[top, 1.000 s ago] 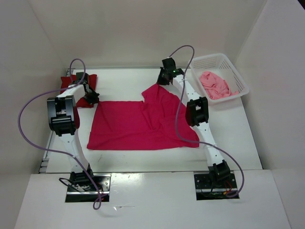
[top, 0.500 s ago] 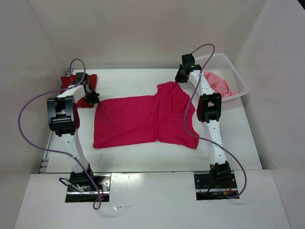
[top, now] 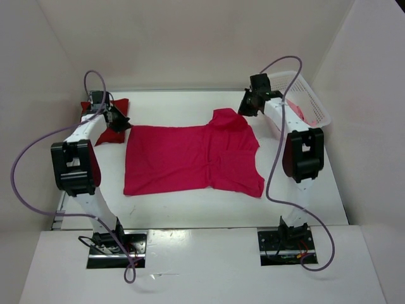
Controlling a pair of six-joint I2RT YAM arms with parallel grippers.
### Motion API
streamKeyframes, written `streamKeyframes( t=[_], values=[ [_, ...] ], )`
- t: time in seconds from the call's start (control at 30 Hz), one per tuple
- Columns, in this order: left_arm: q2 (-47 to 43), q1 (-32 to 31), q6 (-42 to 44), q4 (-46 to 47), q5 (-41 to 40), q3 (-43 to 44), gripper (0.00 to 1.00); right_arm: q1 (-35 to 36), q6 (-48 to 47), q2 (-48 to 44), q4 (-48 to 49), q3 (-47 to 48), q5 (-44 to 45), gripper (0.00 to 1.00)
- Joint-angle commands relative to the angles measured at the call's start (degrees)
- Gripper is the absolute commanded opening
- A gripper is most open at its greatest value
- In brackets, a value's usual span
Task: Fold and stack the t-shirts
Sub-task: Grap the side of the flattened tshirt furthest away from the robot with both arms, then fold the other side of the tshirt into a rectangle
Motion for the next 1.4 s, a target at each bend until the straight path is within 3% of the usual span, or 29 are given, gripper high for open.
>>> streamKeyframes(
  t=[0.0, 0.2, 0.33, 0.83, 0.93, 1.1, 1.13, 1.23, 1.27, 1.3, 1.37],
  values=[
    [-7.9, 0.5, 0.26, 0.52, 3.04, -3.33, 0.0, -0.76, -0.21, -10.02, 4.37, -7.97, 1.3, 0.04],
    [-15.82, 5.15, 1.4, -1.95, 4.88, -13.08, 0.0, -2.61, 1.81, -23.02, 3.76, -23.18, 1.31, 0.04],
    [-15.83, 10.24, 1.4, -2.56, 9.27, -18.09, 0.0, -2.61, 3.13, -30.16, 2.09, -31.8, 1.31, 0.04],
    [-24.34, 10.96, 5.89, -7.65, 13.5, -28.2, 0.0, -4.01, 11.11, -46.49, -5.73, -51.14, -0.98, 0.08],
    [-29.43, 10.96, 7.21, -10.9, 12.79, -29.78, 0.11, -4.02, 13.84, -49.67, -7.4, -52.82, -0.98, 0.08],
    [-35.95, 10.96, 6.42, -15.65, 13.5, -33.22, 0.34, -4.02, 15.25, -53.19, -8.81, -53.87, -0.01, 0.32],
    [-36.48, 11.65, 6.41, -15.66, 14.11, -32.7, 0.38, -4.02, 15.25, -53.2, -8.29, -53.26, 0.6, 0.32],
    [-37.19, 12.28, 5.8, -17.06, 13.59, -28.4, 0.39, -4.02, 13.59, -53.2, -5.93, -51.16, 1.22, 0.32],
    [-36.67, 11.67, 5.8, -17.06, 13.06, -27.26, 0.39, -2.97, 13.58, -51.45, -5.13, -50.45, 1.22, 0.28],
    [-36.66, 9.23, 5.8, -15.93, 12.36, -26.38, 0.39, -1.74, 13.58, -50.22, -4.34, -48.79, 1.22, 0.13],
    [-34.3, 6.23, 5.1, -11.21, 12.35, -26.37, 0.43, 3.26, 13.58, -45.49, -0.39, -48.16, 3.06, 0.01]
  ],
)
